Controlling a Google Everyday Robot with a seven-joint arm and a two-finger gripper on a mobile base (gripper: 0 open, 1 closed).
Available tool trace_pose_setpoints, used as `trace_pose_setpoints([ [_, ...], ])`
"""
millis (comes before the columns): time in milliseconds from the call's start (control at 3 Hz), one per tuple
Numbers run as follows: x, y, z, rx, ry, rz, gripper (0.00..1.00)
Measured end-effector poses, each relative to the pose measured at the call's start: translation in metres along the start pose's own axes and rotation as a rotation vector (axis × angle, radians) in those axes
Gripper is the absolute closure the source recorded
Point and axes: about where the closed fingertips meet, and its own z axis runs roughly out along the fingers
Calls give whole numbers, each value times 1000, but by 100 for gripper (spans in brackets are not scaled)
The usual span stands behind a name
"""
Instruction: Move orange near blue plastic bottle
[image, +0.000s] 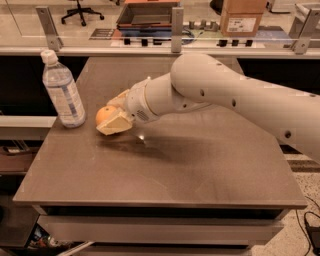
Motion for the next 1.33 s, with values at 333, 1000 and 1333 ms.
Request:
trace_pose_setpoints([
  [333, -1, 1, 1, -3, 0, -3, 59],
  [1000, -4, 4, 3, -8, -1, -7, 13],
  [1333, -5, 5, 4, -11, -1, -10, 0],
])
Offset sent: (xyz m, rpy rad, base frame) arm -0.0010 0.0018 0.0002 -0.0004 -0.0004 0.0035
